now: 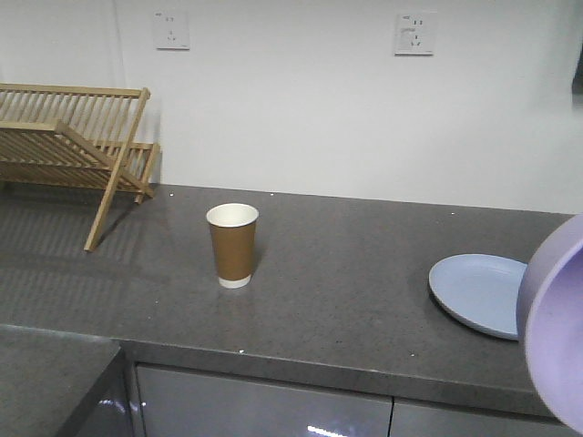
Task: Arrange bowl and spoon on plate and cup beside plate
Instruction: 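Drive the base to the counter with the cup and blue plate, then move the held bowl with the right gripper above the blue plate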
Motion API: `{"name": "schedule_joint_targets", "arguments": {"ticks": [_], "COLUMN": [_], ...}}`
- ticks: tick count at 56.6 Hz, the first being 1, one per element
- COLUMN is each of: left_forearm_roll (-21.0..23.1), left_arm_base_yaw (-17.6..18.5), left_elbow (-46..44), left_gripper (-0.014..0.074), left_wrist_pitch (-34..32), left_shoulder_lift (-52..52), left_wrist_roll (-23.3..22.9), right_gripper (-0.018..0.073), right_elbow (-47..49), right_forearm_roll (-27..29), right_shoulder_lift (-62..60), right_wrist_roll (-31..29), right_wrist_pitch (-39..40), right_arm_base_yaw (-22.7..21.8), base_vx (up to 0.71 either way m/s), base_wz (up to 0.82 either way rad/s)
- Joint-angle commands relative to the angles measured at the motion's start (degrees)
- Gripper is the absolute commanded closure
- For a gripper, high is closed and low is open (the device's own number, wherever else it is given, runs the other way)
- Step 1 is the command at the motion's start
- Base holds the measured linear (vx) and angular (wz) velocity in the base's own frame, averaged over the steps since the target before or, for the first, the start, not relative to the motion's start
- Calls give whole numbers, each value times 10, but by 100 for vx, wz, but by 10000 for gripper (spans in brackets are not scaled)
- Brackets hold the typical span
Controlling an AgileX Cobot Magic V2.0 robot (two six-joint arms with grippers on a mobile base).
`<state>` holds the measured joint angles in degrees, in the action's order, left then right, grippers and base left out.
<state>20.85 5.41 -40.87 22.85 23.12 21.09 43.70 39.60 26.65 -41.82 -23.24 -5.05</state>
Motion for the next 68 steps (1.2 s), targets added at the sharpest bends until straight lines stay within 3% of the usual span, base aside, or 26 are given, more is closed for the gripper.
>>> {"name": "schedule_joint_targets", "arguments": {"ticks": [1, 46, 68], "left_forearm_roll": [11, 11, 11], "left_arm_base_yaw": [1, 1, 1], "left_elbow": [-14, -14, -14], "left_gripper": [596, 596, 596], "left_wrist_pitch": [-45, -45, -45], "left_shoulder_lift": [5, 5, 5], "left_wrist_roll": [-4, -4, -4], "right_gripper": [568, 568, 568], "right_elbow": [16, 16, 16], "right_forearm_roll": [14, 14, 14], "right_shoulder_lift": [5, 5, 5], "right_wrist_roll": [-1, -1, -1], "right_wrist_pitch": [44, 44, 44], "right_arm_base_yaw": [0, 0, 0], "base_vx": [23, 22, 20], "base_wz": [-30, -38, -1]}}
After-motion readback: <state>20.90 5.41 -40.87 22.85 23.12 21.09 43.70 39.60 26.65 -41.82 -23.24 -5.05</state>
